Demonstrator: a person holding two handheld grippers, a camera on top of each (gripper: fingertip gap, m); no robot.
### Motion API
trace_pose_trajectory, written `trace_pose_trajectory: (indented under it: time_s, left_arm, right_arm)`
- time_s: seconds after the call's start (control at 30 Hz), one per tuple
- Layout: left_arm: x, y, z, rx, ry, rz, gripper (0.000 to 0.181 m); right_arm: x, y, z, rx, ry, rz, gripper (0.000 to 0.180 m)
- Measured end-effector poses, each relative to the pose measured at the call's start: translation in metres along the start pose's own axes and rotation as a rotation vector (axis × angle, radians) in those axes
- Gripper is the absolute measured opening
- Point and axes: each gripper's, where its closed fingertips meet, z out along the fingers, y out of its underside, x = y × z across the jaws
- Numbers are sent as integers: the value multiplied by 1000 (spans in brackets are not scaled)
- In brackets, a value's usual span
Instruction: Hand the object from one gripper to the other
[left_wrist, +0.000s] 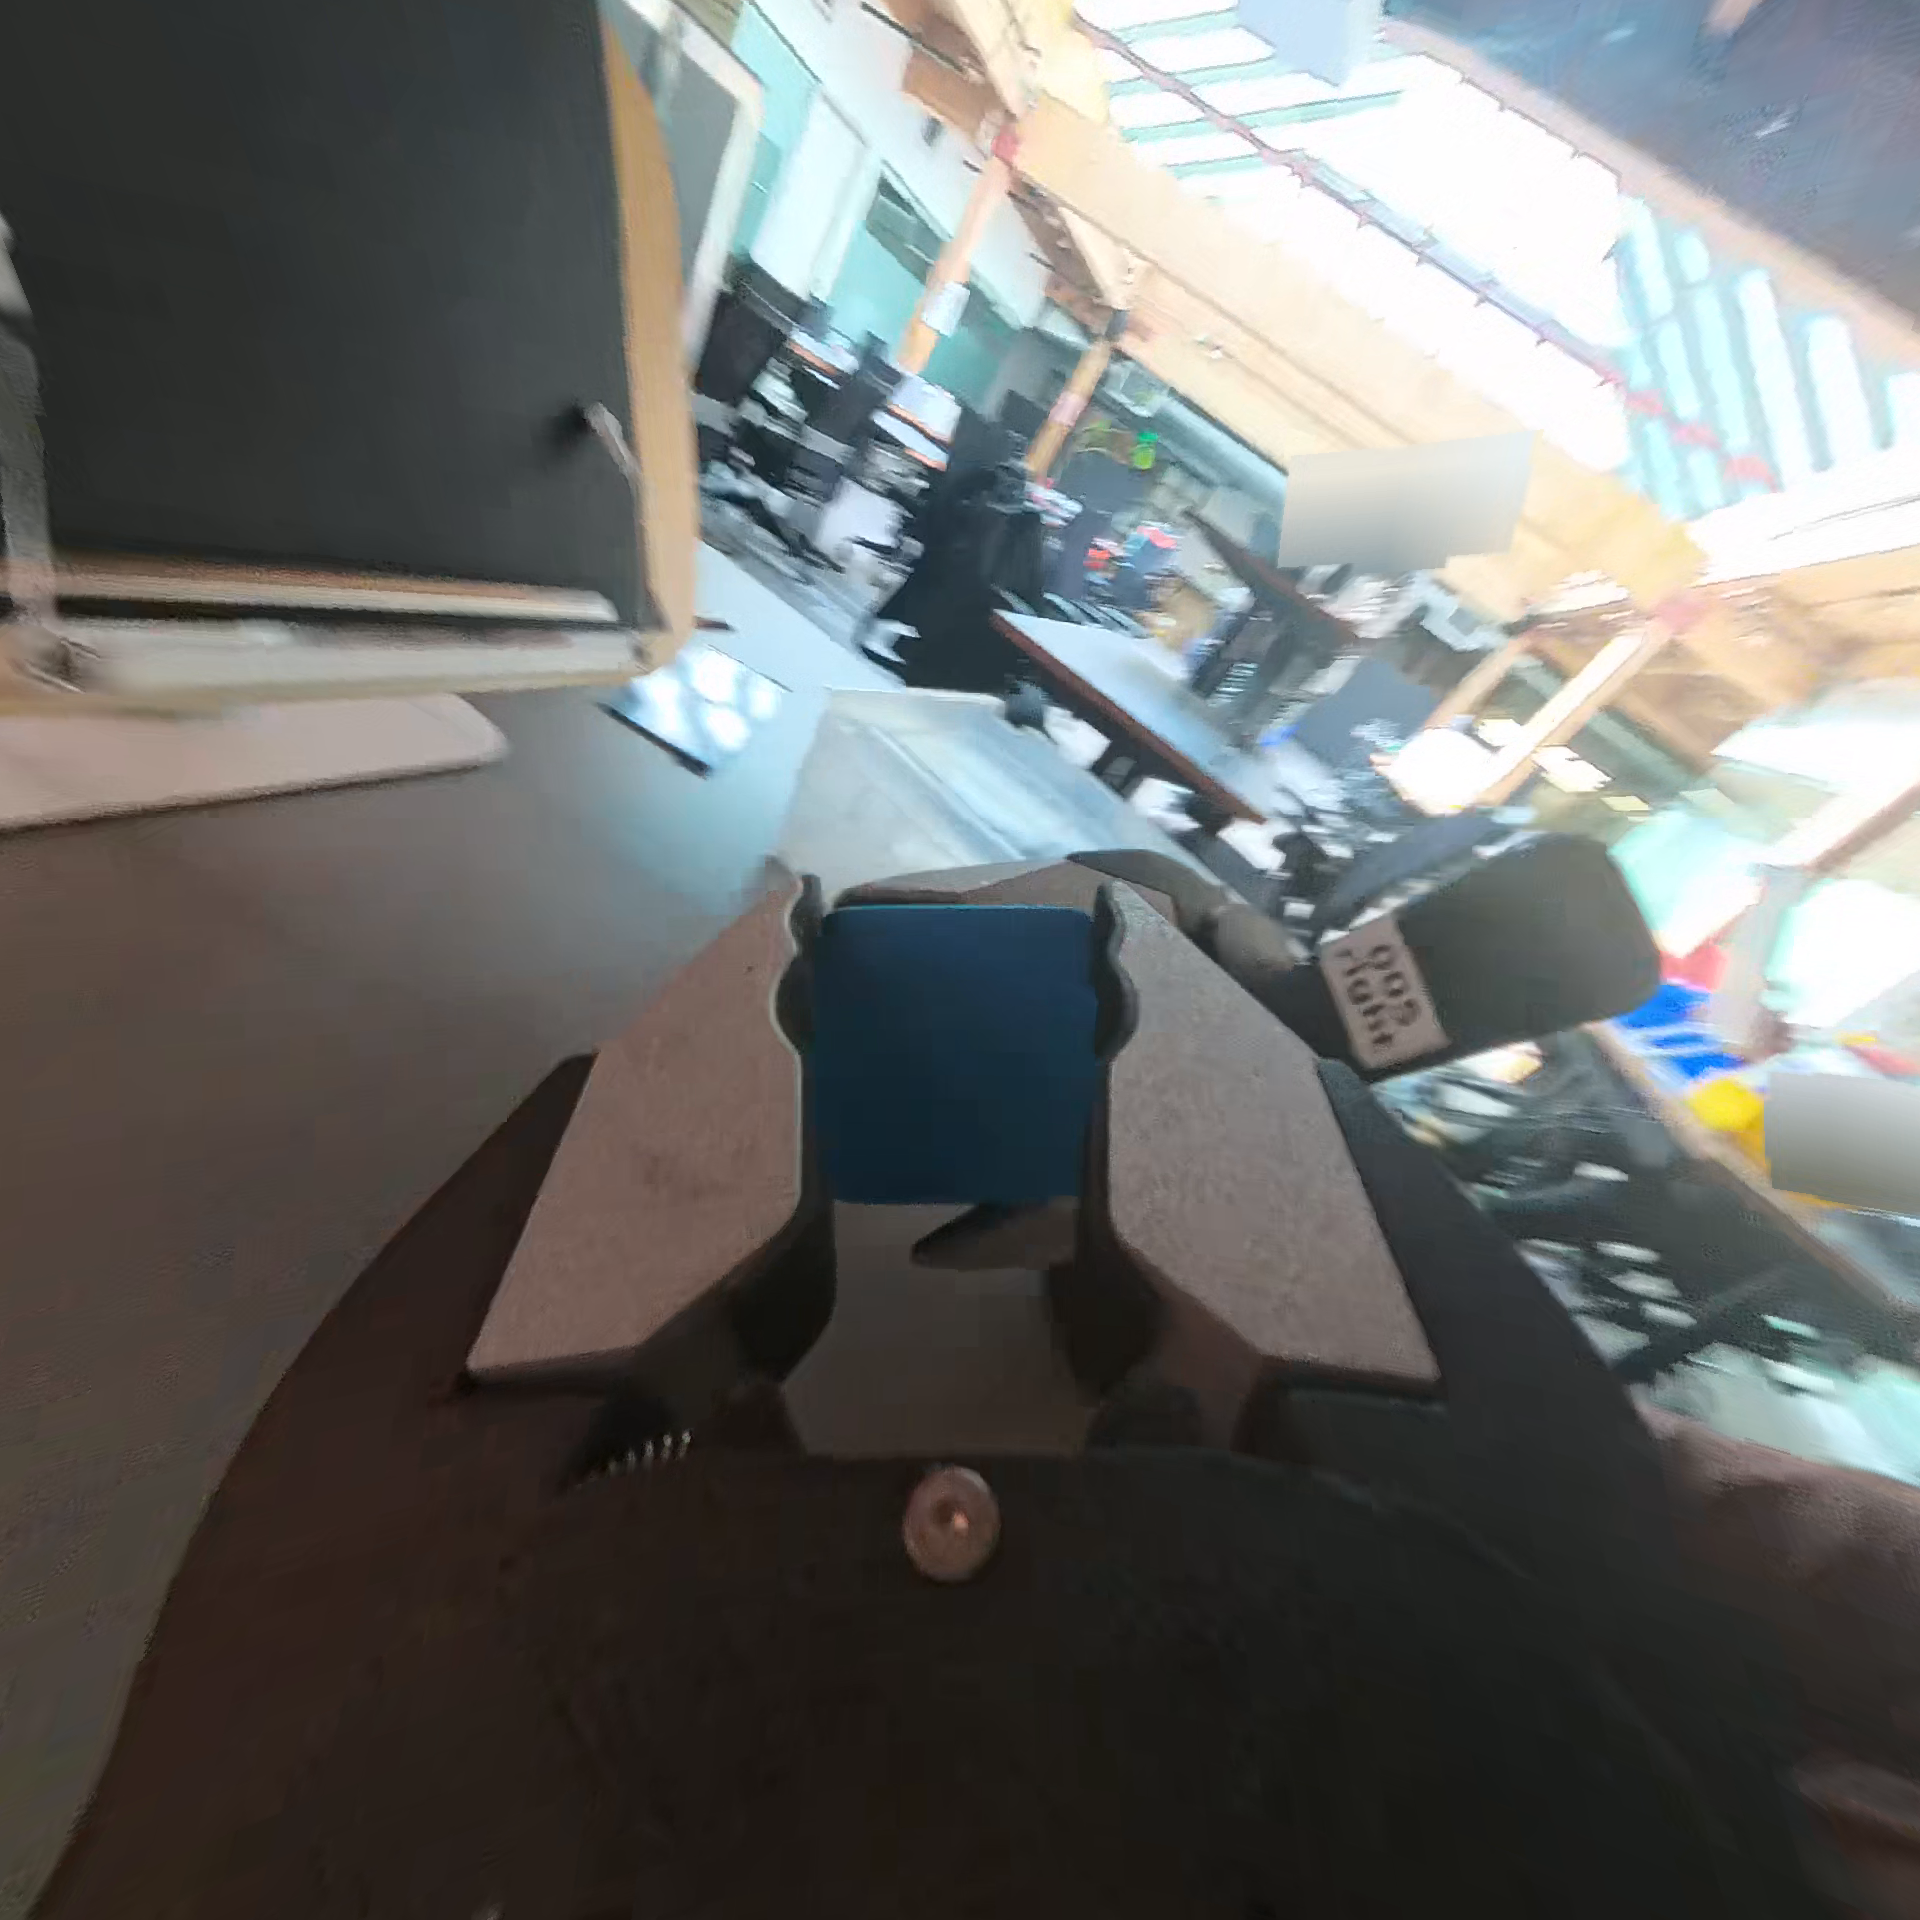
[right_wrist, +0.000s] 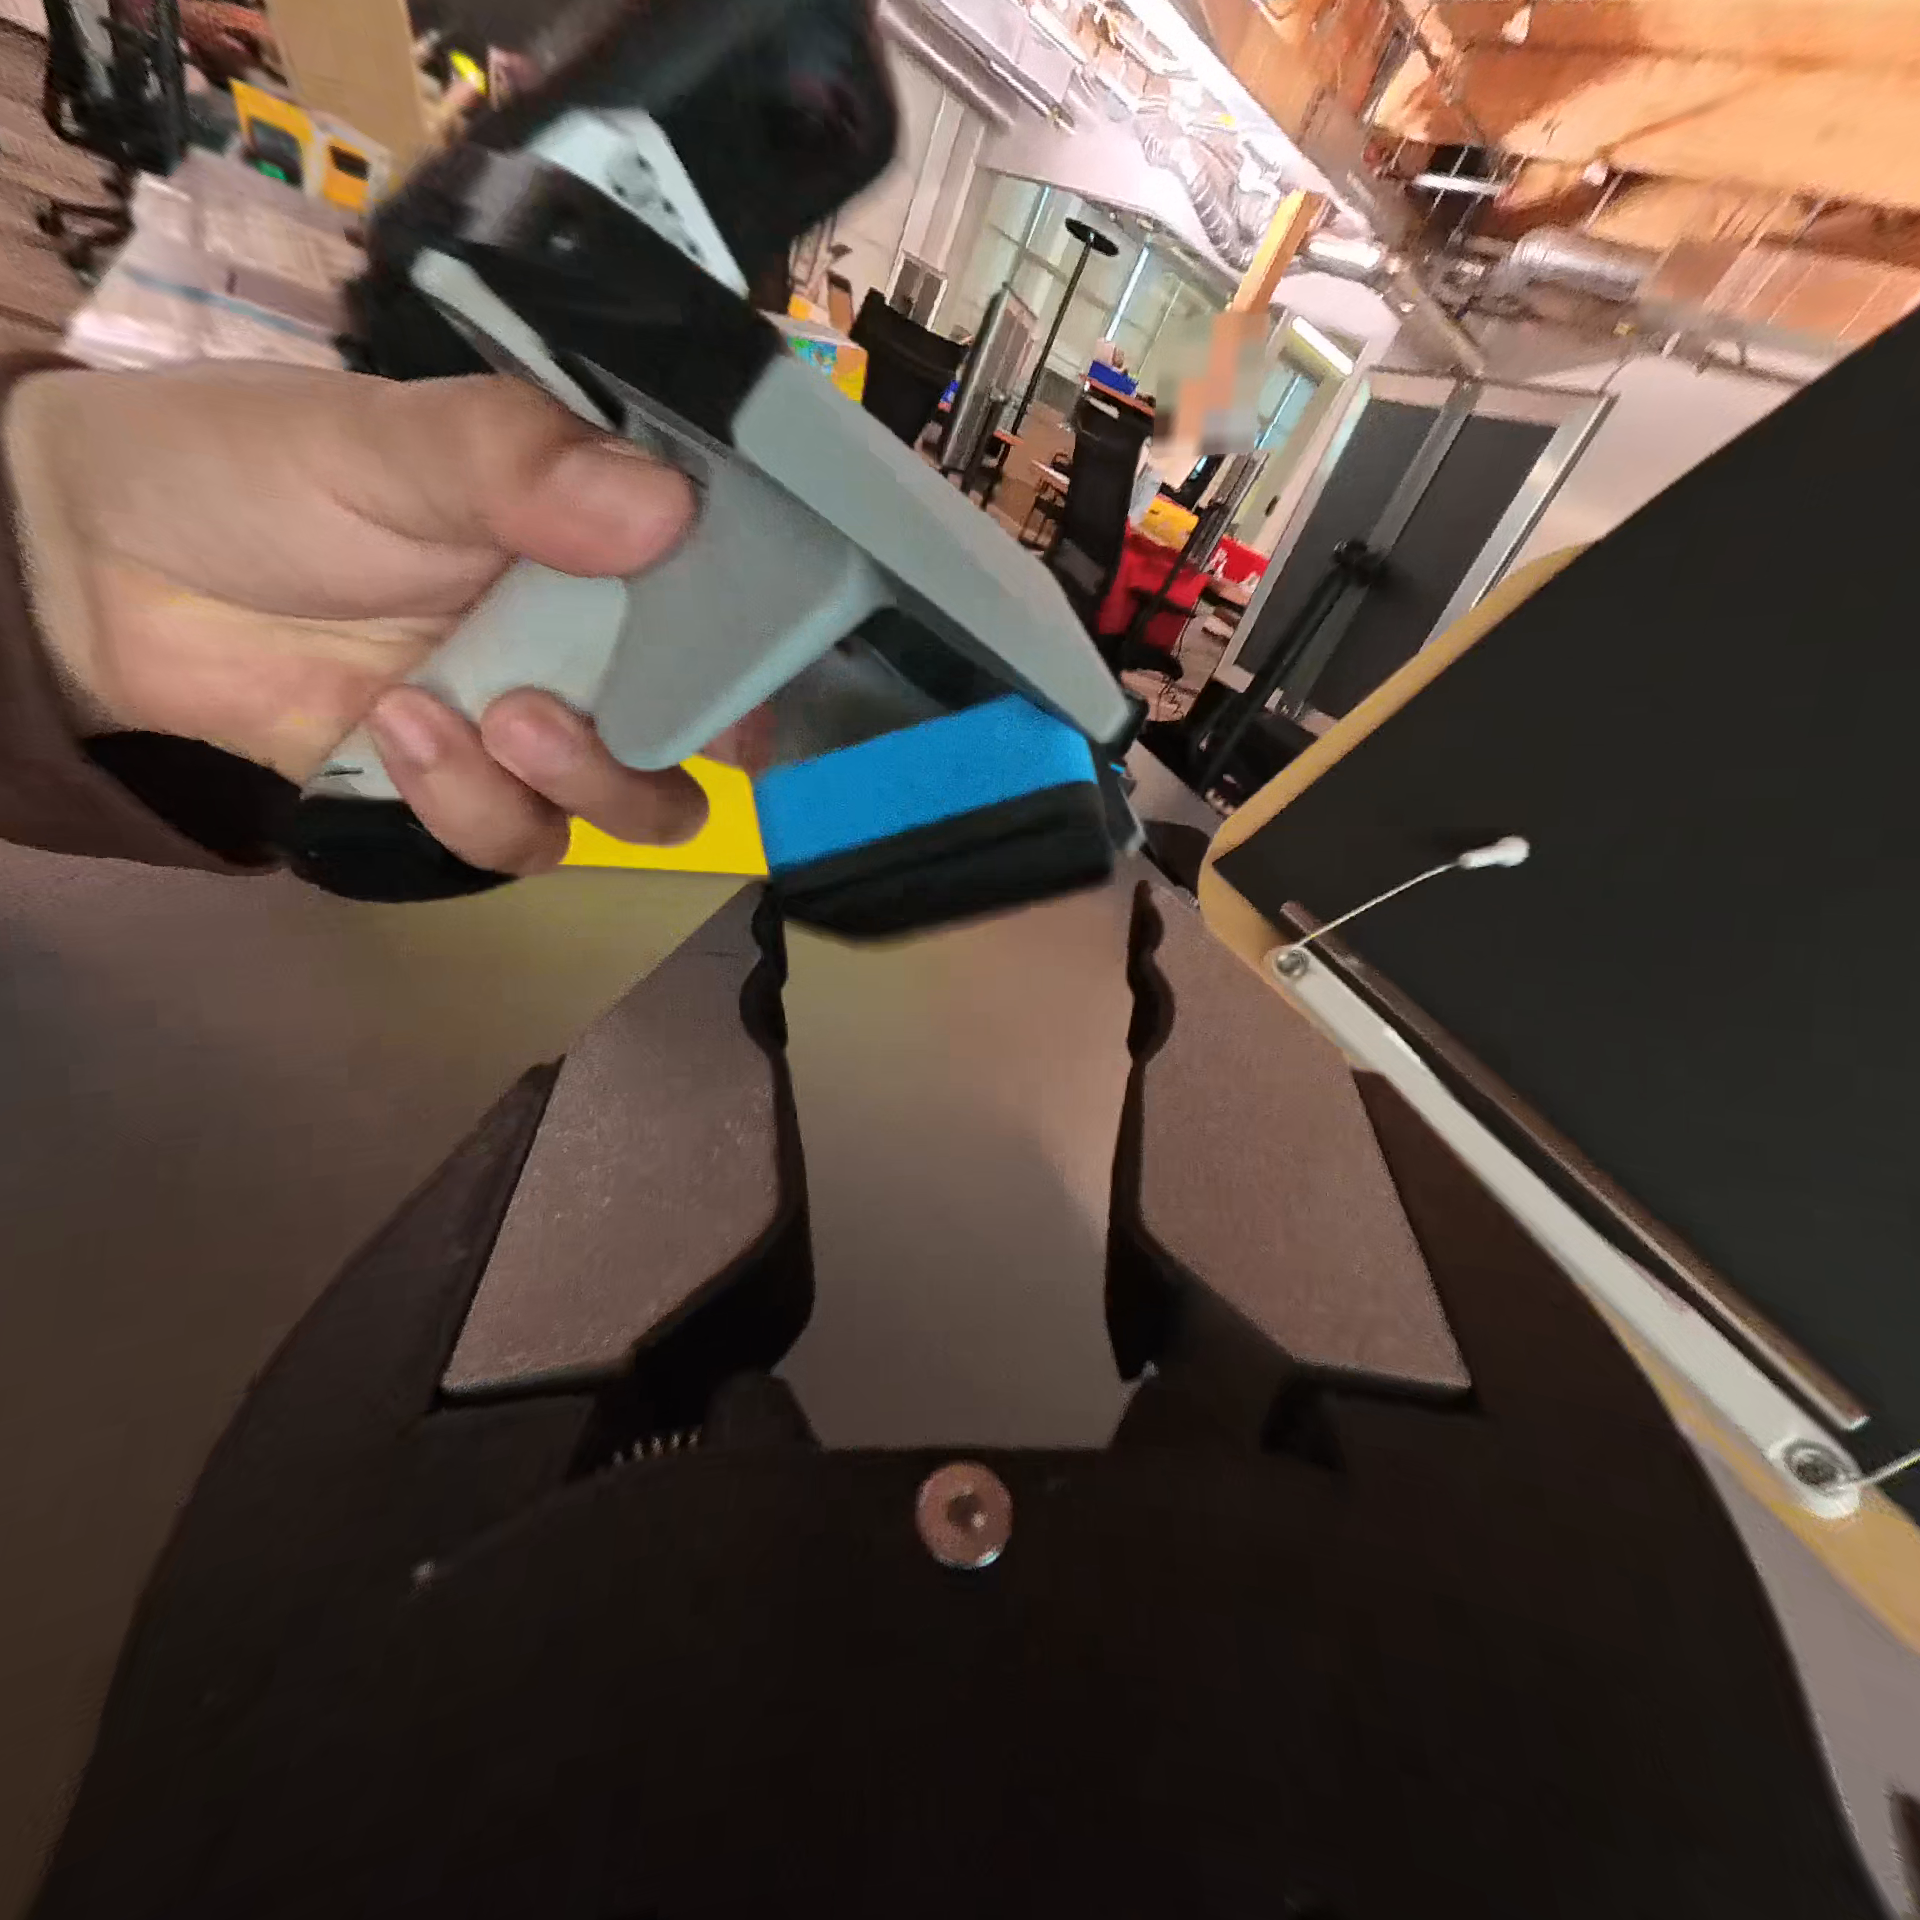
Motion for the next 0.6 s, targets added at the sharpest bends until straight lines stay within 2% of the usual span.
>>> trace_pose_trajectory:
  time_s: [0.13,0.3,0.43,0.53,0.6]
  left_arm:
    - [-5,11,12,0,137,-168,47]
    - [-19,12,17,48,154,-211,47]
    - [-45,6,13,94,26,-104,48]
    - [-67,5,3,105,-110,0,66]
    - [-60,11,3,89,-88,56,72]
  right_arm:
    - [2,4,0,-27,35,-76,58]
    - [7,18,6,-90,57,-60,58]
    - [26,41,8,-210,154,-87,57]
    - [51,60,1,-299,264,-40,58]
    - [63,69,-4,-339,314,-39,57]
